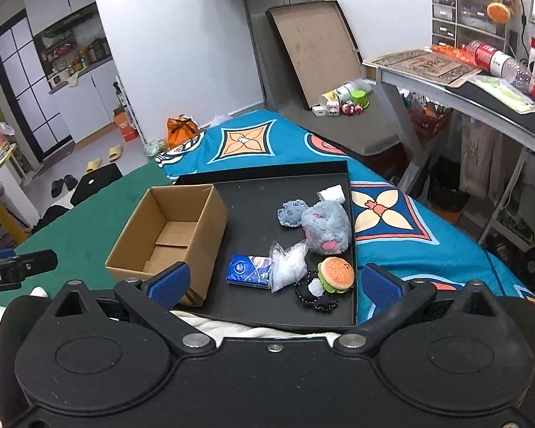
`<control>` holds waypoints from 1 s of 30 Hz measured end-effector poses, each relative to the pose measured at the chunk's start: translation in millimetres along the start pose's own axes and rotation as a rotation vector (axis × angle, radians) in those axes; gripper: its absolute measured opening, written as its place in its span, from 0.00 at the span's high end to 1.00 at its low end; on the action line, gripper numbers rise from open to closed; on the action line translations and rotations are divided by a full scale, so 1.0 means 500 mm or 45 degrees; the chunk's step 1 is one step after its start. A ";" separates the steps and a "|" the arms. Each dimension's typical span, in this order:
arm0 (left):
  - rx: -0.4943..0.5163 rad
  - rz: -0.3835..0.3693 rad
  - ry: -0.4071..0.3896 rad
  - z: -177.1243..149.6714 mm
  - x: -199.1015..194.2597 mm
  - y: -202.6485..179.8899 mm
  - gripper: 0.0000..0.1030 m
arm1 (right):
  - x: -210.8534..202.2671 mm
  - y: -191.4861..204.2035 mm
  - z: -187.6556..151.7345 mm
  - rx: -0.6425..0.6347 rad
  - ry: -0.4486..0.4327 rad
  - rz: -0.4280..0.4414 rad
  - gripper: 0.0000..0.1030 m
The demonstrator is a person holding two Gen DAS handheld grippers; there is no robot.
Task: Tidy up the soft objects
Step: 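Reach the right gripper to the large grey plush mouse and grasp it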
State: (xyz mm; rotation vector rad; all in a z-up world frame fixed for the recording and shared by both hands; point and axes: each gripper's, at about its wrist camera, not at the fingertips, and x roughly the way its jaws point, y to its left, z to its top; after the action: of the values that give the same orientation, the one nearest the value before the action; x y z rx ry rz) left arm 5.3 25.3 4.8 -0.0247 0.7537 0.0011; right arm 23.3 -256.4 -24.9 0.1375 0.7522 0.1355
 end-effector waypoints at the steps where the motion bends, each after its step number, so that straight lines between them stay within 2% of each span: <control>1: 0.000 0.004 0.002 0.002 0.007 0.001 0.01 | 0.007 -0.002 0.005 0.005 0.004 -0.005 0.00; 20: -0.027 0.087 0.115 0.035 0.162 0.031 0.01 | 0.168 -0.033 0.046 0.078 0.160 -0.048 0.00; 25: -0.029 0.098 0.150 0.036 0.199 0.036 0.01 | 0.203 -0.047 0.054 0.098 0.190 -0.007 0.00; 30: -0.019 0.103 0.193 0.040 0.234 0.035 0.01 | 0.239 -0.060 0.064 0.126 0.212 -0.045 0.00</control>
State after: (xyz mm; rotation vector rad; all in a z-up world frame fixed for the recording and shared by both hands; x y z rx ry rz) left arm 104.4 42.1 -61.1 -0.0082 0.9056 0.0827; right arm 134.0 -267.7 -87.0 0.2085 0.9273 0.0764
